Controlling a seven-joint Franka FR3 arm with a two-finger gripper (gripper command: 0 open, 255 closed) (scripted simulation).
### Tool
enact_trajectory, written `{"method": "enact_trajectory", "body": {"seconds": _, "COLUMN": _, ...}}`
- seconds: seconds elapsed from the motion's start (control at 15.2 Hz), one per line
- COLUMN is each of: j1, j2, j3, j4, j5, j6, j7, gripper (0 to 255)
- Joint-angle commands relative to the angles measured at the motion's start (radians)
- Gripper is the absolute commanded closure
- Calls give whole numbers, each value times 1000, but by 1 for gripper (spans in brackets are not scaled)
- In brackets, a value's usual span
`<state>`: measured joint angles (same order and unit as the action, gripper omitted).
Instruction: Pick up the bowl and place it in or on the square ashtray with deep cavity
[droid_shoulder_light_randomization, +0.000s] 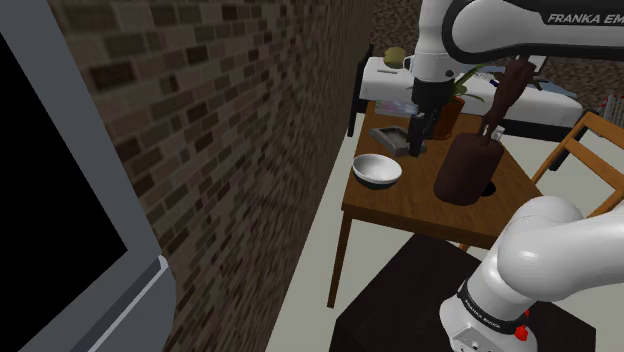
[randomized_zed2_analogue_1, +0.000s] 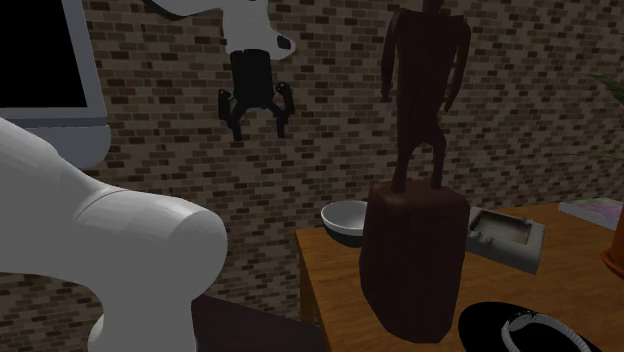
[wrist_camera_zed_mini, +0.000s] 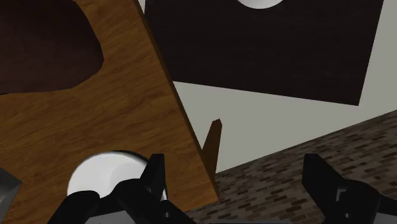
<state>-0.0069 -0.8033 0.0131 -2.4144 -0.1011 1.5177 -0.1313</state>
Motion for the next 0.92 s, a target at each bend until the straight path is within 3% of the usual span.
{"method": "enact_trajectory", "body": {"seconds": 0.0, "j1": 0, "j2": 0, "j3": 0, "j4": 0, "j5": 0, "j6": 0, "j7": 0, "gripper": 0}}
{"method": "enact_trajectory", "body": {"seconds": 0.46, "j1": -20, "j2": 128, "j3": -20, "j4": -117, "j5": -74, "j6": 284, "j7": -7, "gripper": 0}}
{"method": "enact_trajectory", "body": {"seconds": 0.86, "j1": -48, "j2": 303, "j3": -36, "j4": -155, "j5": -149, "j6": 530, "j7": 6, "gripper": 0}}
